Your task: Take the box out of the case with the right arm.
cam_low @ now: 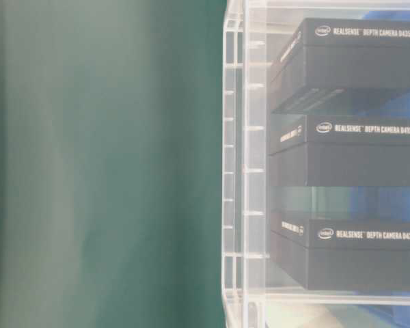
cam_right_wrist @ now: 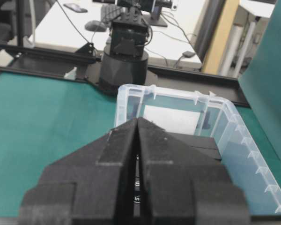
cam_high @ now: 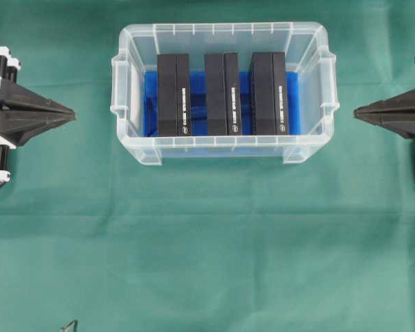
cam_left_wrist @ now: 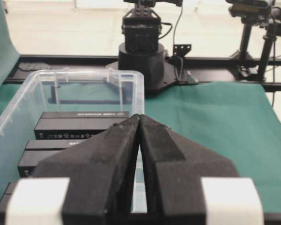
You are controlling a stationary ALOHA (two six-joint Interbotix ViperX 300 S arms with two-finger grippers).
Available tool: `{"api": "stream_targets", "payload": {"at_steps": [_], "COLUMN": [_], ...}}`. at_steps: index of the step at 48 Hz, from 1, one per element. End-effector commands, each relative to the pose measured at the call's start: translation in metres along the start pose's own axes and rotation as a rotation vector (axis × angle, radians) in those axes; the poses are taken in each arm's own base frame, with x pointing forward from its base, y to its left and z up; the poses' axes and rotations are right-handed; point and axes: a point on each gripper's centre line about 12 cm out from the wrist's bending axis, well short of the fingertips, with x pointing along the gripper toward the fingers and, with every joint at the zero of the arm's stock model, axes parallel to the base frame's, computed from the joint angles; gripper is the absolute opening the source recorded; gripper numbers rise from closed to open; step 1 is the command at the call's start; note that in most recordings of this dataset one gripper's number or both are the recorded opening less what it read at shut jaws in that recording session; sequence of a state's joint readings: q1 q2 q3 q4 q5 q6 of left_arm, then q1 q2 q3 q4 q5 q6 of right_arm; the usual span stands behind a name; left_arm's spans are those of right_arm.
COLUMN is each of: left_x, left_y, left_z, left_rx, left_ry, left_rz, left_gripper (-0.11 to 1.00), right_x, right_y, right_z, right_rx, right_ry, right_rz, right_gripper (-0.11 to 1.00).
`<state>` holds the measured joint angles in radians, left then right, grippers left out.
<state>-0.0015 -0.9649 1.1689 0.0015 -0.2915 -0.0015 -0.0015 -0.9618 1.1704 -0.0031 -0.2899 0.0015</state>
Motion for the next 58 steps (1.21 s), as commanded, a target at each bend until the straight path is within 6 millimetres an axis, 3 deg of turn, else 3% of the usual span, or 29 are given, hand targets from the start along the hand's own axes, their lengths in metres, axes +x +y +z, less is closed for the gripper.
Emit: {"api": "stream_targets", "payload": {"at_steps": [1,7,14,22,30,41,47,58], "left_x": [0.002,0.003,0.001,-0.001,0.000,0.000,0.003,0.008], "left_y": [-0.001,-0.001,-0.001,-0.001,0.000,0.001,0.001,0.001], "left_z": [0.010,0.017,0.026,0.062,0.095,0.141,0.150,0.143], "left_rx": [0.022,0.018,0.012,-0.036,-0.046,-0.048,-0.046,-0.049], "left_ry": [-0.015,-0.014,-0.023,-0.070,-0.012,0.040,0.072,0.153], "left_rz": [-0.008,-0.007,-0.007,-0.006,0.000,0.006,0.009,0.013], "left_gripper": [0.00,0.00,0.00,0.00,0.00,0.00,0.00,0.00], "right_x": [0.002,0.005,0.008,0.016,0.024,0.038,0.044,0.041], "right_y": [-0.001,-0.001,0.000,-0.001,-0.001,-0.001,-0.001,-0.002], "right_z": [0.001,-0.002,0.009,0.055,0.107,0.158,0.161,0.150], "right_rx": [0.012,0.030,0.058,0.098,0.122,0.158,0.188,0.229], "right_ry": [0.002,0.075,0.112,0.078,0.079,0.104,0.148,0.249], "right_rz": [-0.004,-0.005,-0.006,-0.008,-0.008,-0.012,-0.019,-0.038], "right_gripper": [0.00,0.00,0.00,0.00,0.00,0.00,0.00,0.00]}}
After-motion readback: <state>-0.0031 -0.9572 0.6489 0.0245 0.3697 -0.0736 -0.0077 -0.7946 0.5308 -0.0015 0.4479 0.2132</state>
